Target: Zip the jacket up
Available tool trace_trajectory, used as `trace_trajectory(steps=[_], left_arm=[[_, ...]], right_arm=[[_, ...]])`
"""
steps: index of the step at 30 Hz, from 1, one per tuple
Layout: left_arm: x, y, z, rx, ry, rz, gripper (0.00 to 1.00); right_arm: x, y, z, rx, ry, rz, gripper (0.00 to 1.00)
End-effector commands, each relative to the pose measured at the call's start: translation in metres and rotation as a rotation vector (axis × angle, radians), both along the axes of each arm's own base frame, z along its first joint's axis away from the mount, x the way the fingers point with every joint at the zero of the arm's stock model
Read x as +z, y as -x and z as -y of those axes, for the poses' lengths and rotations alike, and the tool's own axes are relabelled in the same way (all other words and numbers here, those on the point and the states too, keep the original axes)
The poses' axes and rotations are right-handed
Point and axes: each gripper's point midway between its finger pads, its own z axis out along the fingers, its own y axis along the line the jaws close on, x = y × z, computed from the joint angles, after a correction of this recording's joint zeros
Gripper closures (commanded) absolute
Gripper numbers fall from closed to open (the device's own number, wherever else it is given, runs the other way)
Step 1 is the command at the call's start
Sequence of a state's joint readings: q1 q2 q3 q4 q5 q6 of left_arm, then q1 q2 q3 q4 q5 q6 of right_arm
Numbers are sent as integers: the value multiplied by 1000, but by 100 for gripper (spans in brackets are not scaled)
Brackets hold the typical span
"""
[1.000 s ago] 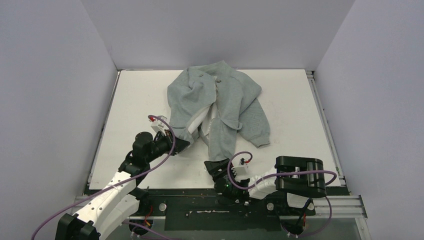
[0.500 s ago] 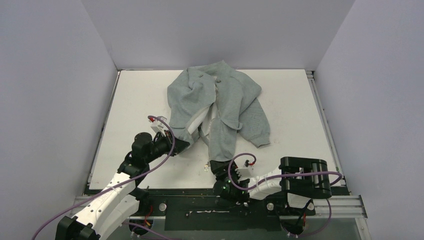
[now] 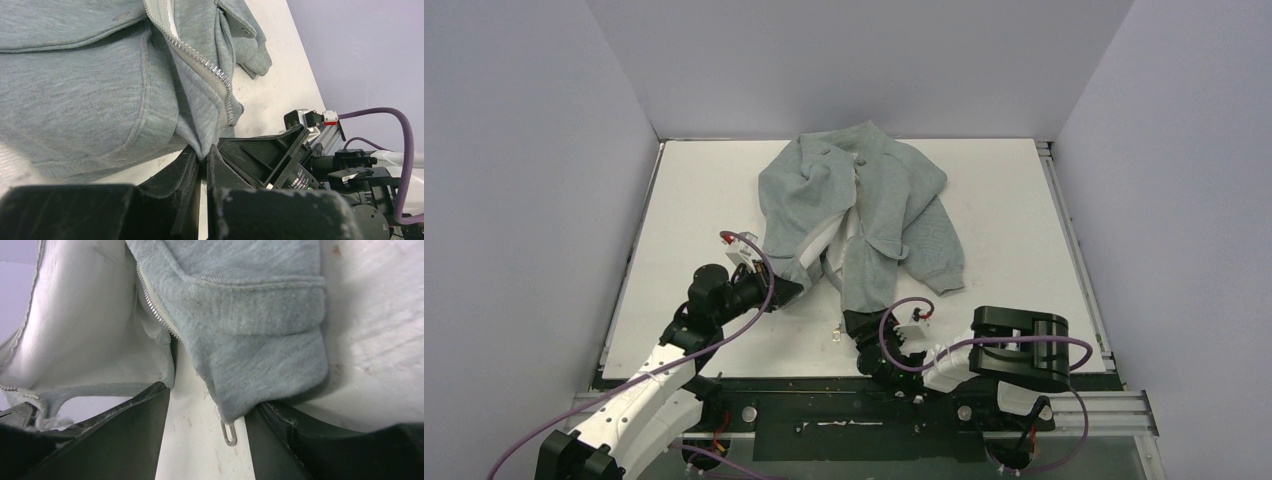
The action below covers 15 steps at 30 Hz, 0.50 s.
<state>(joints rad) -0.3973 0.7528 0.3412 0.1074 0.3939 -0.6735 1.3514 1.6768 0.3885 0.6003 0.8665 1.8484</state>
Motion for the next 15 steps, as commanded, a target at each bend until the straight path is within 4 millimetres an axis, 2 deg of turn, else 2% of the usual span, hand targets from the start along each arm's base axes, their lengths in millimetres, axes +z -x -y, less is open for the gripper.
trace_trajectory(steps=[1,4,15], left_arm=[[24,-5,4,-21,27,76,100],[25,-6,3,-19,23,76,100],[24,-8,2,-14,21,78,100]], right_arm=[[-56,19,10,168,250,-79,43],[-62,20,5,184,240,-92,43],[-79,18,12,230,300,-151,44]])
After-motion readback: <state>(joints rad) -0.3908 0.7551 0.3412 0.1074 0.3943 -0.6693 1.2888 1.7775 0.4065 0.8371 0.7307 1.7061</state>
